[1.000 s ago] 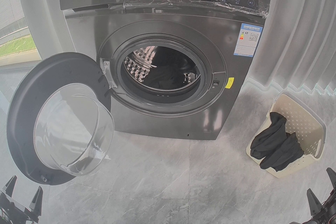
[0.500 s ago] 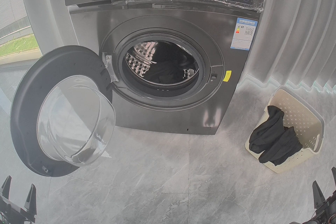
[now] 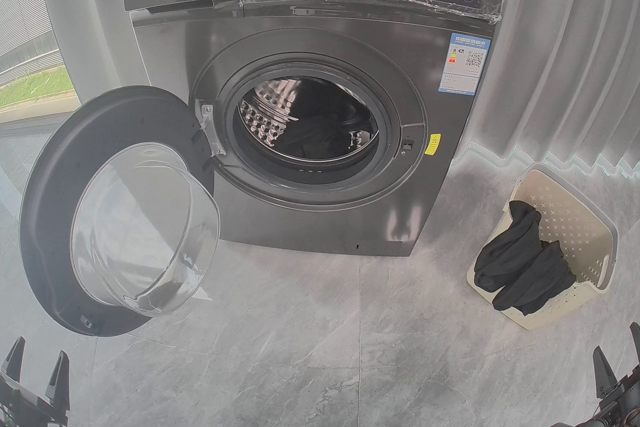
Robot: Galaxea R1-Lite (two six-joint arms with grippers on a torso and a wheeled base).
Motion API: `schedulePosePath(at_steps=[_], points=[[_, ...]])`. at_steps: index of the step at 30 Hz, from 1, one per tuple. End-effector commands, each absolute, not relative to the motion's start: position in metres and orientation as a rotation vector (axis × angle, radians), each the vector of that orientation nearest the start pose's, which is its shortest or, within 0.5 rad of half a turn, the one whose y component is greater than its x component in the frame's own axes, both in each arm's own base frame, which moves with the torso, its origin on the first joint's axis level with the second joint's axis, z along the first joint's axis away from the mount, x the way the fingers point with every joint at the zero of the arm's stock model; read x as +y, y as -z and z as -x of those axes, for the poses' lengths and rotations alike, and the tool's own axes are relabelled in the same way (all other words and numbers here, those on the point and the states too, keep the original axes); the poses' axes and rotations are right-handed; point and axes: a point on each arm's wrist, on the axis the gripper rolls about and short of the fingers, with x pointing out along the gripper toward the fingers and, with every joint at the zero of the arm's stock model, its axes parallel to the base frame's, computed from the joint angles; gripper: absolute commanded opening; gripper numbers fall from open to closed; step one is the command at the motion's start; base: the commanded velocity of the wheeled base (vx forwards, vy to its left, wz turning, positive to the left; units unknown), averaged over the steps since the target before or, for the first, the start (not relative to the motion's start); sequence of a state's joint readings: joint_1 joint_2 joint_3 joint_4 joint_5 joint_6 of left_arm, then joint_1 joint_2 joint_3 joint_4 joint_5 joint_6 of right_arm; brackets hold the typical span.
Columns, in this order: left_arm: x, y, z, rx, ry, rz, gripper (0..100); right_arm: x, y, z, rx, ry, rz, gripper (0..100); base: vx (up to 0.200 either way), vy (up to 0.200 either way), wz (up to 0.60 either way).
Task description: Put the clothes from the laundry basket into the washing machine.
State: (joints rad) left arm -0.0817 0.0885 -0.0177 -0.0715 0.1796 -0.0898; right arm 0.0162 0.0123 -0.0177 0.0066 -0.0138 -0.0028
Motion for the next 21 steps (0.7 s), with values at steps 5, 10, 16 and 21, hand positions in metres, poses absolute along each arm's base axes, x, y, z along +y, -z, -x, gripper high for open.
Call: schedulePosePath(at_steps=[5, 10, 16, 21], points=[[0.0053, -0.0847, 0.0152, 0.017, -0.099, 0.092, 100, -0.0007, -0.0753, 0.0229, 0.005, -0.002, 0.003, 100, -0.120, 0.000, 0.00], [0.0053, -0.0847, 0.0152, 0.016, -0.099, 0.095, 100, -0.0007, -0.0753, 0.0229, 0.005, -0.002, 0.003, 100, 0.000, 0.000, 0.00], [0.0053, -0.0847, 0.0152, 0.017, -0.099, 0.091, 100, -0.0007, -0.0753, 0.0229, 0.005, -0.002, 0.003, 100, 0.000, 0.000, 0.00], [0.0052, -0.0847, 0.0152, 0.016, -0.098, 0.098, 100, -0.0007, -0.0753, 0.0229, 0.005, -0.003, 0.003, 100, 0.000, 0.000, 0.00]])
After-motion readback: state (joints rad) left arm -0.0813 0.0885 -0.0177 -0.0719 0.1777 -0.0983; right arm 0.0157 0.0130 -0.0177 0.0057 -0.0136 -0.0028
